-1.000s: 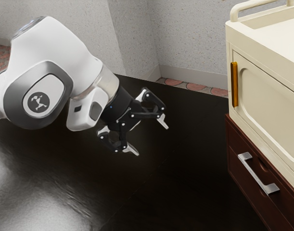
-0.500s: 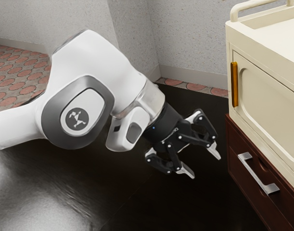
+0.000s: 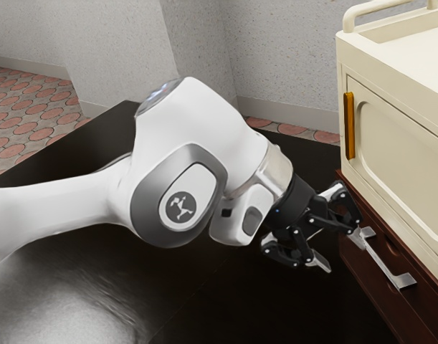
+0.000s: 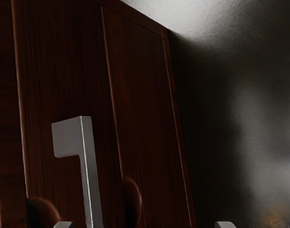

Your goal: Pull the drawer handle with one arm to open the drawer

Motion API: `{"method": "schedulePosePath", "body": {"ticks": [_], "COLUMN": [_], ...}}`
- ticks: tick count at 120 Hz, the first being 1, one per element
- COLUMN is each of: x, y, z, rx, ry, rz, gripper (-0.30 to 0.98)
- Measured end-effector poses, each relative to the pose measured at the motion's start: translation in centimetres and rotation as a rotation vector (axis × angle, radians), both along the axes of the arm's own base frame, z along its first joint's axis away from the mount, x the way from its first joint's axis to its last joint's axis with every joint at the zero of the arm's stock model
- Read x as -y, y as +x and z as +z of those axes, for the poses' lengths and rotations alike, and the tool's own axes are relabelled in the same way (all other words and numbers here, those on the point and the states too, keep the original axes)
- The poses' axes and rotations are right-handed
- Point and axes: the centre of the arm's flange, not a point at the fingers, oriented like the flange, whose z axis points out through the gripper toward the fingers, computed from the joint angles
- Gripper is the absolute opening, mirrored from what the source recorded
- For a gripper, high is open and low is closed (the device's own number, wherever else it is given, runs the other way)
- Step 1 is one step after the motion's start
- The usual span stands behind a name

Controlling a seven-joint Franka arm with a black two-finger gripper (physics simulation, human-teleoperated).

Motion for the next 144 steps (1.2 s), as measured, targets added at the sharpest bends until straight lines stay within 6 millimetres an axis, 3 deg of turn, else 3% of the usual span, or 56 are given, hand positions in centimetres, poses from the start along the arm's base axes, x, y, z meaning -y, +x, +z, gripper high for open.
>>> {"method": "schedulePosePath", "body": {"ticks": [32, 103, 124, 144], "x": [0.9, 2.5, 3.8, 2.3], "y": [2.2, 3.1, 2.0, -1.3], "z": [-0.7, -3.6, -3.6, -2.8], "rx": [0.047, 0.02, 0.018, 0.019], "ry": [0.041, 0.039, 0.03, 0.014], "rz": [-0.003, 0.004, -0.014, -0.022], "gripper": [0.34, 0.18, 0.1, 0.02]}}
